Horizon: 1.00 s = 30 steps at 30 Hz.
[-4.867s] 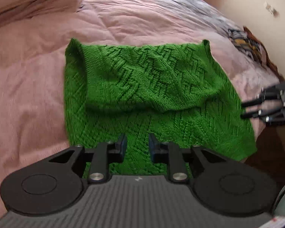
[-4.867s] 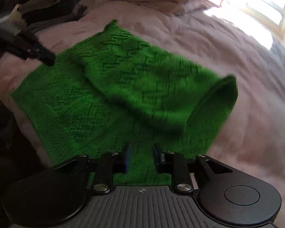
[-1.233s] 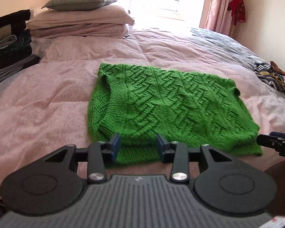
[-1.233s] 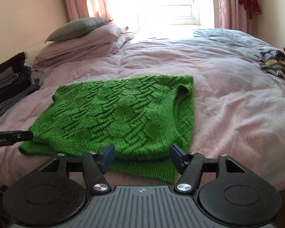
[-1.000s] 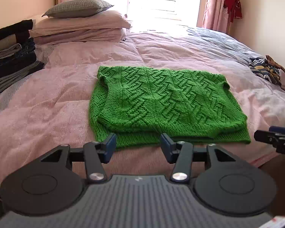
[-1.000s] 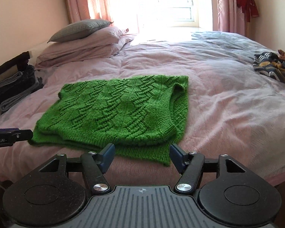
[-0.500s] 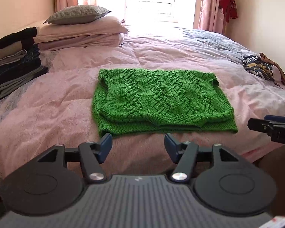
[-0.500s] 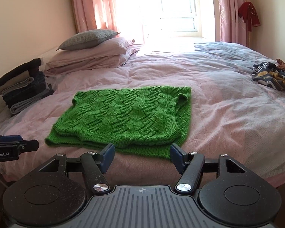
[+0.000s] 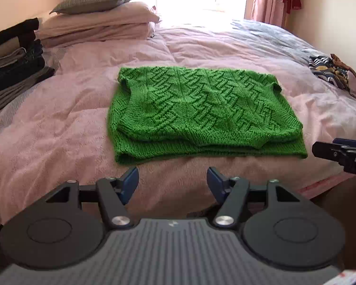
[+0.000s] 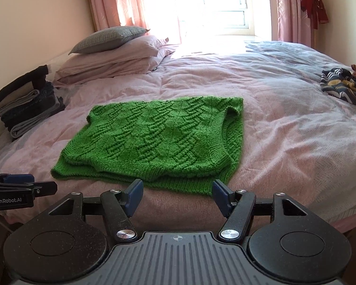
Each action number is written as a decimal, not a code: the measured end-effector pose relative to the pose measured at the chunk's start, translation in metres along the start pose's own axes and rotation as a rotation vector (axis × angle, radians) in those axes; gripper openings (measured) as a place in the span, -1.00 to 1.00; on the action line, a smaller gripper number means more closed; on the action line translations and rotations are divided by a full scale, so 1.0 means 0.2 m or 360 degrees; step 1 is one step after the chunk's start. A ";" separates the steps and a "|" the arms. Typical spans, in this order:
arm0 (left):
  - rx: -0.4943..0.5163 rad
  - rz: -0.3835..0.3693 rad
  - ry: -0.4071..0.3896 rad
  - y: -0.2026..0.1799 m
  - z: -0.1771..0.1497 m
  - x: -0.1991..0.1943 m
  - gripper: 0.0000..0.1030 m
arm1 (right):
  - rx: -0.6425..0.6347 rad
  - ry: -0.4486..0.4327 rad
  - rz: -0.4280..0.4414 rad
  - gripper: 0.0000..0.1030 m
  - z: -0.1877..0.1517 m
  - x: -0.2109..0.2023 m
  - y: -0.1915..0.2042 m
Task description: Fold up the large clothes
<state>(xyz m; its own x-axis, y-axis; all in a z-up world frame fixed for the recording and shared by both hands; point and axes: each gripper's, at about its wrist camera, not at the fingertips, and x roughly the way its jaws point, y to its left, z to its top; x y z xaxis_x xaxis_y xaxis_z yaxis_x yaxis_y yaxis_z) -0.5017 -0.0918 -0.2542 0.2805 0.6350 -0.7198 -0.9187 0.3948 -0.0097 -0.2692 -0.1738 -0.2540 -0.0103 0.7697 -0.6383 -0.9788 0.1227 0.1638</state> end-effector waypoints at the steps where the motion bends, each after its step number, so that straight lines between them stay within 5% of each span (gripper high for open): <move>1: 0.0000 0.0000 0.0013 0.00 0.00 0.02 0.16 | 0.0008 0.0012 -0.0004 0.19 0.00 0.02 -0.01; 19: 0.0011 -0.0039 0.0128 0.00 0.07 0.22 0.19 | 0.0092 0.0138 -0.0053 0.19 0.03 0.21 -0.12; 26: -0.0374 -0.0228 -0.0048 0.39 0.27 0.28 0.24 | 0.0234 0.0101 -0.0157 0.19 0.09 0.26 -0.30; 30: -0.0594 -0.0293 0.0019 0.61 0.33 0.50 0.41 | 0.0342 0.0102 -0.0220 0.19 0.12 0.30 -0.41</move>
<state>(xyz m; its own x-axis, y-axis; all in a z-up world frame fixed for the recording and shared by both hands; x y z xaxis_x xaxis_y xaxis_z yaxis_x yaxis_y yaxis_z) -0.5679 0.0649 -0.2821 0.4481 0.5678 -0.6905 -0.8920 0.2319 -0.3881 -0.1847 -0.1232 -0.2880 0.1012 0.6960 -0.7109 -0.9060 0.3597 0.2232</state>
